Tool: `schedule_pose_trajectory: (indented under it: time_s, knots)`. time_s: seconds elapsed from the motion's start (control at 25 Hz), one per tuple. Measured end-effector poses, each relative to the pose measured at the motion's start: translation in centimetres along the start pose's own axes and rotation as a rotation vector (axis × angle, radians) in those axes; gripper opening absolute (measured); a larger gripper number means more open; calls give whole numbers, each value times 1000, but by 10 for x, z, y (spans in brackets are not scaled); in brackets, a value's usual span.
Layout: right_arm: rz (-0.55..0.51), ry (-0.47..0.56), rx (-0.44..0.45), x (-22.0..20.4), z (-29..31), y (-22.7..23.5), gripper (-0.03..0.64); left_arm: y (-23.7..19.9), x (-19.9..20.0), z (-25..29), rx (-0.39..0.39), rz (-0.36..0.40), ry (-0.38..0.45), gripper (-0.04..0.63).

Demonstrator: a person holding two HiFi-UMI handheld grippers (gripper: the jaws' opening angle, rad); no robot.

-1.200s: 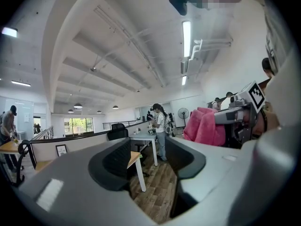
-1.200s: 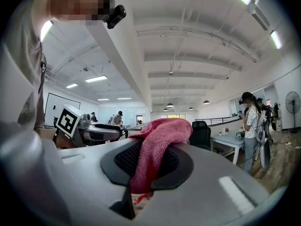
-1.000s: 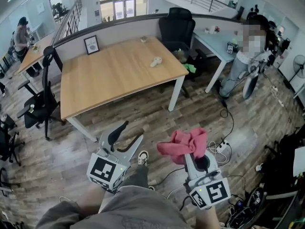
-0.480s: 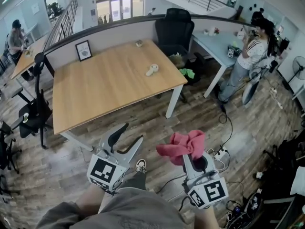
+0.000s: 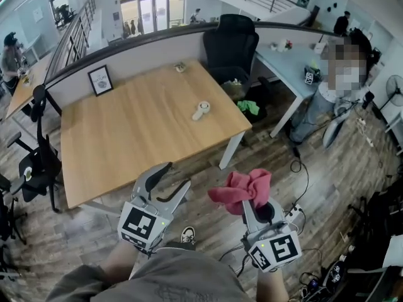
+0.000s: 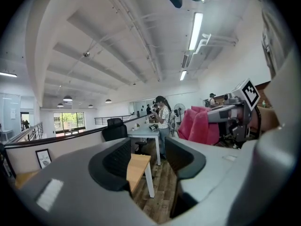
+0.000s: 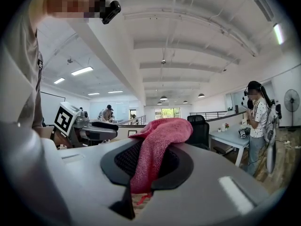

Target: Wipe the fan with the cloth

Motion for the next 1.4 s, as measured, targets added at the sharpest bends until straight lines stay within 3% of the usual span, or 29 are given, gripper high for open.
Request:
schedule_pose_trajectory:
  time_s: [0.36, 0.76, 1.08, 1.4]
  knots:
    - [-16, -7, 11, 11, 78, 19, 57, -53, -19, 46, -11, -12, -8, 227]
    - [-9, -23, 42, 15, 133, 75, 55, -85, -29, 105, 39, -28, -34, 227]
    - [-2, -54, 136, 27, 199, 146, 57, -111, -30, 184, 106, -18, -71, 229]
    - [-21, -117, 286, 50, 267, 218, 57, -133, -30, 263, 215, -49, -152, 229]
Point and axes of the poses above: the fingertips, and each gripper's own axes: z forward along the fingers, y to its right, x out of its top, the point moved 2 cm from there along -z, backward along the fingers, and after that the axes turned 9 degrees about z, right-handed, at the moved point
